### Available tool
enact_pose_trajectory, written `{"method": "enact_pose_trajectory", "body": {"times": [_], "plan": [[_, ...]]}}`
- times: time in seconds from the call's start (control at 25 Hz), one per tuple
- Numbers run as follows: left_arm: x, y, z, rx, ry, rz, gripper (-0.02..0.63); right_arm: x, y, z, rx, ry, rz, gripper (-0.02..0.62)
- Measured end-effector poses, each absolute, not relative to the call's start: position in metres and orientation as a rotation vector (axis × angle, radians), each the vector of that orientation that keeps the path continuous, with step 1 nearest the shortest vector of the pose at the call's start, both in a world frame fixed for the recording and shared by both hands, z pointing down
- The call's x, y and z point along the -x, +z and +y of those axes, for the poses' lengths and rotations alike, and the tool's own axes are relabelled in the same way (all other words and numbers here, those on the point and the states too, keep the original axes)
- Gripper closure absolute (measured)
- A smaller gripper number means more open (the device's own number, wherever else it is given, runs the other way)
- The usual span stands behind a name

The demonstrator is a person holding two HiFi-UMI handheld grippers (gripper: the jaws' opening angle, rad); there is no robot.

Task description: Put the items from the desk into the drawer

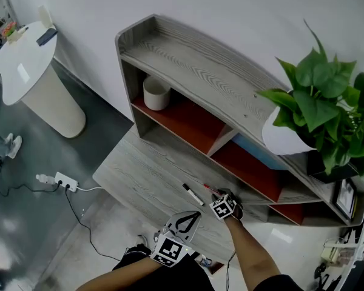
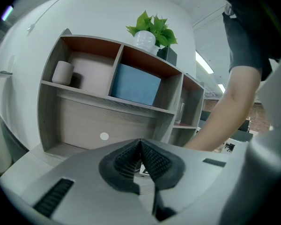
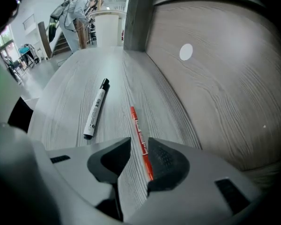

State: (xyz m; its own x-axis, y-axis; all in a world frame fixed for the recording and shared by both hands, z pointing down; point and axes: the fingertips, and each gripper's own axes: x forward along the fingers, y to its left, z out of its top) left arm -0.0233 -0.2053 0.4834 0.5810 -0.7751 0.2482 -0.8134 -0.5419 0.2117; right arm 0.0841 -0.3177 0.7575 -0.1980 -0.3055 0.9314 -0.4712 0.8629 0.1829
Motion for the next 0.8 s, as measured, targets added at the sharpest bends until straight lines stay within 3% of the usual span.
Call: {"method": "enact_pose_trajectory", "body": {"times": [0.28, 0.4, 0.8], "plan": [[0.017, 0.482, -0.201, -2.552, 0.204, -1.292, 0.594, -0.087, 0.767, -0.318, -0.57, 0.196, -1.798, 0.486], [0.016, 0.483, -0.199, -2.55, 0.205, -1.287, 0.594, -0.084, 0.765, -0.313, -0.553, 0.195, -1.789, 0.538], [0.018, 0.48, -0.189, -2.54, 0.187, -1.272, 0.594, -0.078, 0.756, -0.297, -0.605, 0.204, -1.785, 0.54]]}}
